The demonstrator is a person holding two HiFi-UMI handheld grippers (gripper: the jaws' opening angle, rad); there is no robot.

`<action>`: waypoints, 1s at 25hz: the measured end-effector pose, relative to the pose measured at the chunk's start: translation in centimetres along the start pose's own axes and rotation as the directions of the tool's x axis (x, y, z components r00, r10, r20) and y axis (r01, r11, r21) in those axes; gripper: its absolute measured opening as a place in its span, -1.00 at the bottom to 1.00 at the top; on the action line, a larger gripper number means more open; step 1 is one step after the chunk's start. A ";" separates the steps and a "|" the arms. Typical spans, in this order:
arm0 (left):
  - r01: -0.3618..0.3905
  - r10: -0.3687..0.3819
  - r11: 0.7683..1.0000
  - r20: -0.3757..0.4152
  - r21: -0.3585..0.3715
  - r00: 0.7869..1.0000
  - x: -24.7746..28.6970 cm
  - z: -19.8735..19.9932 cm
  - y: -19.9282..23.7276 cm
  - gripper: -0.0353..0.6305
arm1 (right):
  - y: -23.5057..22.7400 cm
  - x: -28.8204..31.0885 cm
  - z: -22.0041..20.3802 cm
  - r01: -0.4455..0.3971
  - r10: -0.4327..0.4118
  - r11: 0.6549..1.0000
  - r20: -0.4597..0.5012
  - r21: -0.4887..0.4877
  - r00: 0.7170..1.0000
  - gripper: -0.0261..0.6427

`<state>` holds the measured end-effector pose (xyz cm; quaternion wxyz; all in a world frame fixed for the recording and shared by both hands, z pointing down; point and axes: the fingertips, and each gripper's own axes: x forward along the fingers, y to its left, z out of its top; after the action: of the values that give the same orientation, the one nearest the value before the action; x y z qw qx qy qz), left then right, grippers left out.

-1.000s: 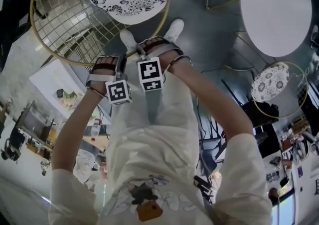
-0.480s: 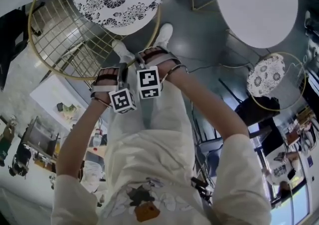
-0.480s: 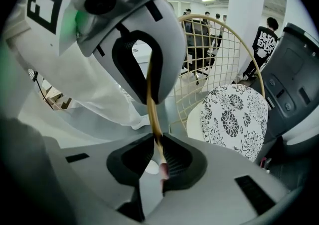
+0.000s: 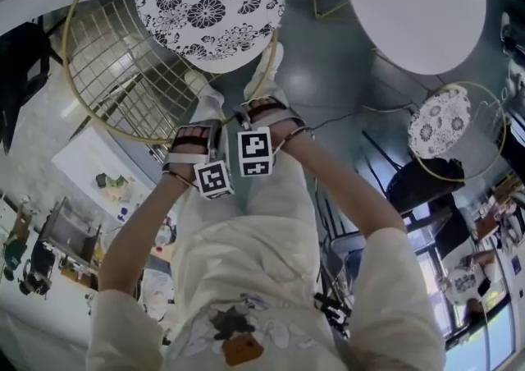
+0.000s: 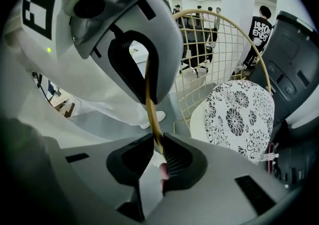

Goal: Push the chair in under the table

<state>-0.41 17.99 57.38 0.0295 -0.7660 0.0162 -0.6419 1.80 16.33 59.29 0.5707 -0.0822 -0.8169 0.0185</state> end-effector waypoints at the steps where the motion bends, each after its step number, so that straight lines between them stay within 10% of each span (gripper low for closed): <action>1: 0.009 -0.009 1.000 -0.002 -0.011 1.000 -0.1 0.1 0.3 -0.70 | -0.3 -0.2 -0.1 -0.025 0.025 1.000 -0.002 -0.013 1.000 -0.76; 19: 0.050 -0.045 0.990 0.043 -0.134 0.998 -5.1 -1.6 4.2 -0.31 | -0.6 -0.1 -1.4 -0.081 0.078 0.995 0.064 0.061 0.995 -0.73; 22: -0.033 0.054 0.948 0.059 -0.317 0.997 -9.0 -4.3 8.9 -0.31 | -0.7 -0.3 -2.0 -0.081 0.077 0.994 0.058 0.075 0.995 -0.73; 25: -0.147 0.174 0.846 0.004 -0.512 0.985 -12.8 -9.8 14.3 -0.31 | -0.6 -0.3 -2.0 -0.083 0.078 0.993 0.060 0.085 0.995 -0.73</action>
<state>-12.08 4.32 45.55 -0.1201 -0.7582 0.2484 -0.5908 3.66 15.53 59.76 0.5491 -0.0895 -0.8271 0.0797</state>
